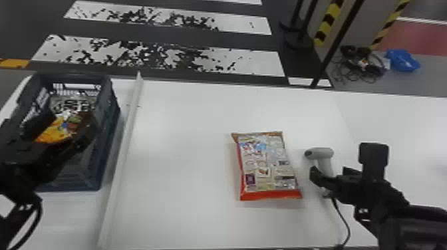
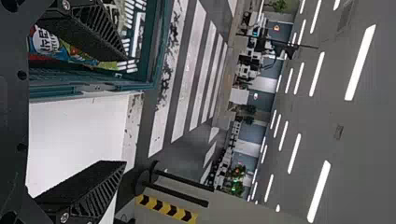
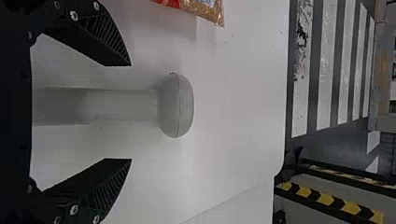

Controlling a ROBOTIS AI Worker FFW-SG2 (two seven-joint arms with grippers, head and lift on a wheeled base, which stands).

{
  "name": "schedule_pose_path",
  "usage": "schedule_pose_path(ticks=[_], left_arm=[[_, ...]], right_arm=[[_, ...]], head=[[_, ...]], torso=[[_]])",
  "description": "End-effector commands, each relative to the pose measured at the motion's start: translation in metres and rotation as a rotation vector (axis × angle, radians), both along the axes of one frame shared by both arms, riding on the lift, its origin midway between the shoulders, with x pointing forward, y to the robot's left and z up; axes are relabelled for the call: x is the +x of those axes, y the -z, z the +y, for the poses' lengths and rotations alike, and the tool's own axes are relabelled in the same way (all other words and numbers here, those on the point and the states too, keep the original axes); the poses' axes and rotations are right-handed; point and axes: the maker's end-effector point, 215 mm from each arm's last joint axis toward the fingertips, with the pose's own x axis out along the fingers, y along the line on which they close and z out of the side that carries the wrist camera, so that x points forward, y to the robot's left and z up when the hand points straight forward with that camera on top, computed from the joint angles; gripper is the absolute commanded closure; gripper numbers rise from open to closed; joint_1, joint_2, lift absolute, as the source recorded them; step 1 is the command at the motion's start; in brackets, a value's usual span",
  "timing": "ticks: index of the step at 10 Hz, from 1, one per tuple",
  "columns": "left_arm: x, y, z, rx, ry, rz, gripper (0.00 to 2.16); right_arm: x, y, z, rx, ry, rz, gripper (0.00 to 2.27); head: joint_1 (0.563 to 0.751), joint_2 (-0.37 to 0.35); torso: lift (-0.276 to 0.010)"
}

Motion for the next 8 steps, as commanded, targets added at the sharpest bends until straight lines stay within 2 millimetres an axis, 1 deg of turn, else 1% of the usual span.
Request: schedule_pose_path(ticks=[1, 2, 4, 6, 8], left_arm=[[0.000, 0.000, 0.000, -0.002, -0.001, 0.000, 0.08], [0.000, 0.000, -0.001, -0.003, 0.000, 0.000, 0.08], [0.000, 0.000, 0.000, -0.002, -0.001, 0.000, 0.08], [-0.001, 0.001, 0.000, -0.002, -0.001, 0.002, 0.08], [-0.001, -0.001, -0.001, -0.002, 0.000, -0.001, 0.08]], right_arm=[[-0.004, -0.025, 0.001, 0.038, 0.006, -0.050, 0.08], [-0.009, -0.030, 0.009, 0.108, -0.005, -0.047, 0.08], [-0.020, -0.027, 0.037, 0.255, -0.054, -0.005, 0.09], [-0.027, -0.022, 0.064, 0.369, -0.104, 0.042, 0.10], [-0.031, -0.019, 0.087, 0.489, -0.140, 0.086, 0.10]], head=[[0.695, -0.131], [0.695, -0.132], [0.695, -0.117], [0.695, -0.081], [0.695, -0.043]], torso=[[-0.095], [-0.095], [-0.095], [-0.095], [-0.095]])
